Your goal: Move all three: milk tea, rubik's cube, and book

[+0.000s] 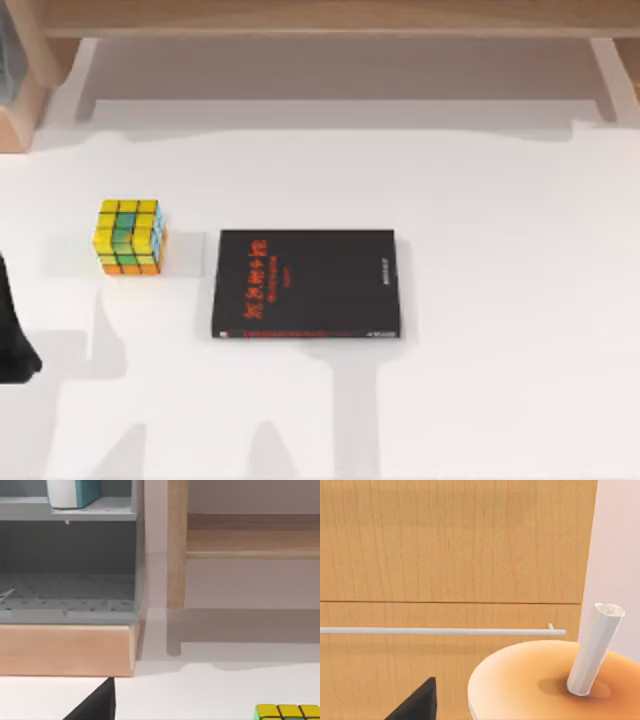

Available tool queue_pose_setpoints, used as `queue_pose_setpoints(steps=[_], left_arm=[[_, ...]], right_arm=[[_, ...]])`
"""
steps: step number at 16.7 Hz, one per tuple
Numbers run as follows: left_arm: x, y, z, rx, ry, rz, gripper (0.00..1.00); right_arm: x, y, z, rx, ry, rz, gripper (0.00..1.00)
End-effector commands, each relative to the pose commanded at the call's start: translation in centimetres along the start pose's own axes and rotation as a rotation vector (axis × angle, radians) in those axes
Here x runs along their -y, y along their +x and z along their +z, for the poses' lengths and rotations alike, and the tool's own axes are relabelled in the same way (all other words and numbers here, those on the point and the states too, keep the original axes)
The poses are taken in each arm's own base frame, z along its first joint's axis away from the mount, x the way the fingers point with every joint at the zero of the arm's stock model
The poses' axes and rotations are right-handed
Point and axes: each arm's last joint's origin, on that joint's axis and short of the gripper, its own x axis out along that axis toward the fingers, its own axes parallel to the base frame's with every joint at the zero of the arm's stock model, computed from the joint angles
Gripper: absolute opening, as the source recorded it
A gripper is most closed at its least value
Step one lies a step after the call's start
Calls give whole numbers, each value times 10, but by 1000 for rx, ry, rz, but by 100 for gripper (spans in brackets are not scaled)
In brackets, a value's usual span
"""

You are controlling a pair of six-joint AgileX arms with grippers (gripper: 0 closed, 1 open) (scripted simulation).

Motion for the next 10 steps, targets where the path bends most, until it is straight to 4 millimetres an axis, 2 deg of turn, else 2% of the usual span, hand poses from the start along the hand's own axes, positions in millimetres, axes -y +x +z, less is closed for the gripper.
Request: queue_pose_setpoints(steps=[3,6,8,10], left_arm=[[0,0,0,0,0,0,100],[0,0,0,0,0,0,100],[0,0,0,0,0,0,100],[0,0,0,0,0,0,100]], right_arm=[[-1,2,0,3,-3,4,100],[-10,1,13,8,-8,-5,100],[-25,0,30,14,-15,-14,100],[-49,-5,53,24,-23,-20,100]])
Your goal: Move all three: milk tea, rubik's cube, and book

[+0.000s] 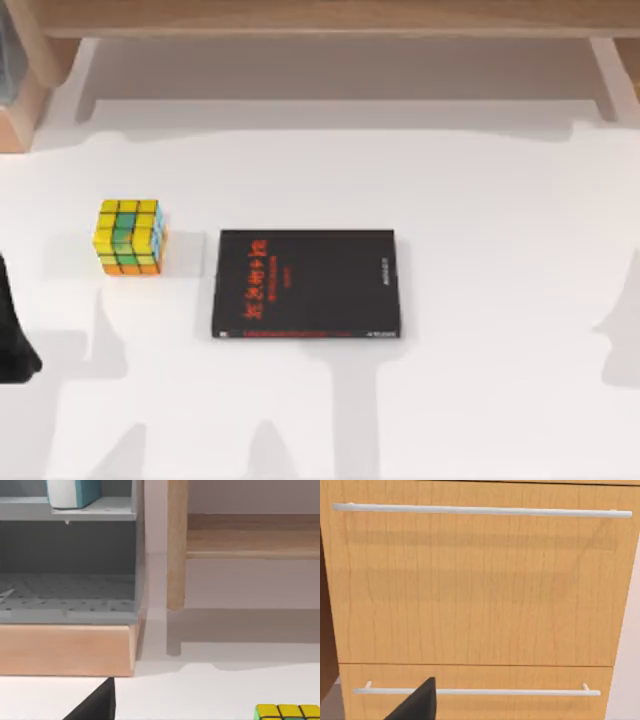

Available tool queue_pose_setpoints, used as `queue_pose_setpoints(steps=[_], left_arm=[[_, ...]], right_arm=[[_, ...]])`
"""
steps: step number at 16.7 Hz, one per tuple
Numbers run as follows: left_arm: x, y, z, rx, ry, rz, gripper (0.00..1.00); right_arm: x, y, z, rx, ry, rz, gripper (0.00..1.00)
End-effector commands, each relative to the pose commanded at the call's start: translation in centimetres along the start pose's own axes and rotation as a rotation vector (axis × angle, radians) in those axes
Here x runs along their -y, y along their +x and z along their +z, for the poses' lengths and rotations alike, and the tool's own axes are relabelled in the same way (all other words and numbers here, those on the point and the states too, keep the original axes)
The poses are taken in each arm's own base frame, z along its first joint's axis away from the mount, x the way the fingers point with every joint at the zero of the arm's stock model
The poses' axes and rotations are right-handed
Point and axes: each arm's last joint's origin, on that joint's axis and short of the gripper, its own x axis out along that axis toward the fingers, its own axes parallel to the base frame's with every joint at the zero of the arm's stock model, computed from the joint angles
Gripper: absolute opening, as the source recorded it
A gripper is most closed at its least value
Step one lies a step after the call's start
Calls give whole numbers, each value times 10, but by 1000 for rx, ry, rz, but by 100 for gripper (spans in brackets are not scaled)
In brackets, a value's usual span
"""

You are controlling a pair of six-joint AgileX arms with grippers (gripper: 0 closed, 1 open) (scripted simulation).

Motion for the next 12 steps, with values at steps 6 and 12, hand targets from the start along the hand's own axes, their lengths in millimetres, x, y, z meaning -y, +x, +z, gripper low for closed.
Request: queue_pose_setpoints(steps=[6,12], left_arm=[[0,0,0,0,0,0,100],[0,0,0,0,0,0,100]], right_arm=[[-99,-49,55,41,-13,5,100],[-169,-124,36,46,9,22,100]])
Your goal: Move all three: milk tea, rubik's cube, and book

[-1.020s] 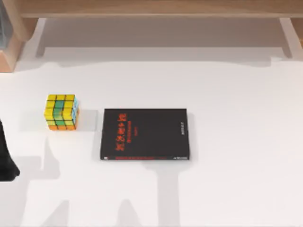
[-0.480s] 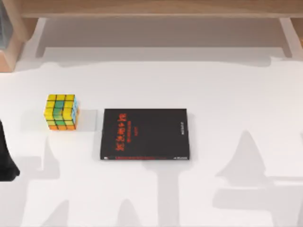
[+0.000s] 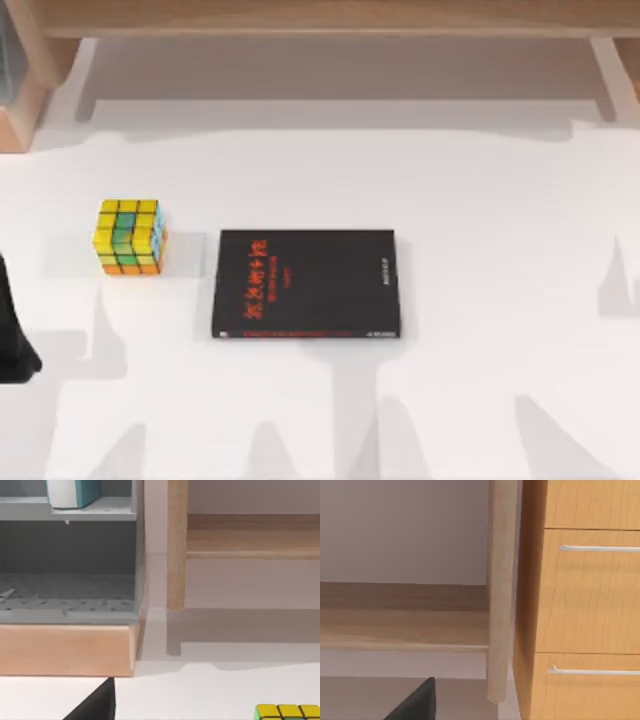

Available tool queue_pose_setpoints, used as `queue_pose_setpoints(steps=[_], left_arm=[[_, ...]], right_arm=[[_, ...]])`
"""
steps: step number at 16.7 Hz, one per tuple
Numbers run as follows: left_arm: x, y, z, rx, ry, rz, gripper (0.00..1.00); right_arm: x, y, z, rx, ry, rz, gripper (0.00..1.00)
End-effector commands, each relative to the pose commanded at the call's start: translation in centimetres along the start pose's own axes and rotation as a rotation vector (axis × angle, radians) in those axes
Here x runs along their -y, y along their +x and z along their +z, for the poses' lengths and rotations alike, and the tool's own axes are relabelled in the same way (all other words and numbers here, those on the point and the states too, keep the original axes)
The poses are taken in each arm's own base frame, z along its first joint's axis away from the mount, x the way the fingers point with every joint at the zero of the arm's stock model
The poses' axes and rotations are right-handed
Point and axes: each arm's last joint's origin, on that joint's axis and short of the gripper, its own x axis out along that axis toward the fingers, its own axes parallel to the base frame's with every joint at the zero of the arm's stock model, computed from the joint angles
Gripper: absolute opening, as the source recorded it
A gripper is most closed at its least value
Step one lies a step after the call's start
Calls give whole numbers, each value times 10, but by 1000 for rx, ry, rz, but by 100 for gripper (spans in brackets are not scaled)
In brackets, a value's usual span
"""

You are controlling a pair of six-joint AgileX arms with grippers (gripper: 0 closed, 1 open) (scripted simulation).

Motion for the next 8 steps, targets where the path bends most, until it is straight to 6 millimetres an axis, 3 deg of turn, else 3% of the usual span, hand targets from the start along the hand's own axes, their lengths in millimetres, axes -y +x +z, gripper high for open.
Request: queue_pose_setpoints(steps=[4,8], left_arm=[[0,0,0,0,0,0,100],[0,0,0,0,0,0,100]], right_arm=[[-18,-28,-34,-32,16,3,100],[-24,-36,-58,-75,21,5,100]])
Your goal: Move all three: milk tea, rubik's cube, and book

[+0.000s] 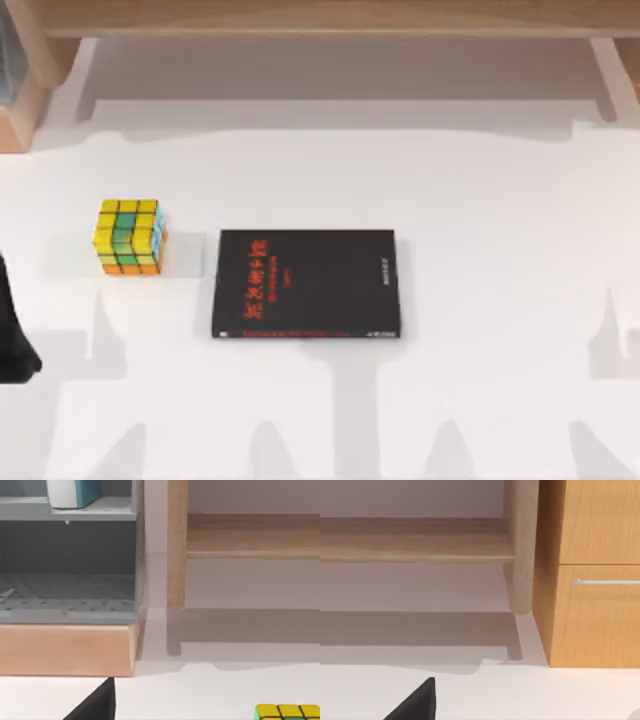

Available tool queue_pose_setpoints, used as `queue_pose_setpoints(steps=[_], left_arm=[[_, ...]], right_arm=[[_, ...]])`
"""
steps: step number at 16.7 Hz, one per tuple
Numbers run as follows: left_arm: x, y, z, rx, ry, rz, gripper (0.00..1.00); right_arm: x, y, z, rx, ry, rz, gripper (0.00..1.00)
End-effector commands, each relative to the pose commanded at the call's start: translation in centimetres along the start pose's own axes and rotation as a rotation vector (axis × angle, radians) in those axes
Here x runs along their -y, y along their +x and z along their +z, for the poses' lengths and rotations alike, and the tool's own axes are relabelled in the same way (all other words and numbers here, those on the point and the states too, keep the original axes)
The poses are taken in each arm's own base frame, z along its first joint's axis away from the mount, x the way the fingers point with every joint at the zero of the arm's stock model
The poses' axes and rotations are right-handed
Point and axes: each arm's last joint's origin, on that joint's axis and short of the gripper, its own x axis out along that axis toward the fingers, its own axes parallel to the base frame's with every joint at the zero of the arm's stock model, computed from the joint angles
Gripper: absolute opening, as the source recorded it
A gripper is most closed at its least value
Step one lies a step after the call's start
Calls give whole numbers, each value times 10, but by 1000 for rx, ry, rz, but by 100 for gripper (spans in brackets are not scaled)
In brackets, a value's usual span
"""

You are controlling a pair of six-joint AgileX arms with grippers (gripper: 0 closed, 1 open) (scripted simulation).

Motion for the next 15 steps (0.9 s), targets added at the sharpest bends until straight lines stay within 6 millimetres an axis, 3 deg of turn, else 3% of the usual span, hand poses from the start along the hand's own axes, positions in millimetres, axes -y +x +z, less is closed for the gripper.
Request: queue_pose_setpoints(steps=[8,11,15], left_arm=[[0,0,5,-22,-3,-3,100],[1,4,23,-109,-13,-14,100],[5,21,61,-309,-31,-36,100]], right_arm=[[0,0,-2,-4,0,0,100],[0,0,-2,-4,0,0,100],[0,0,-2,-4,0,0,100]])
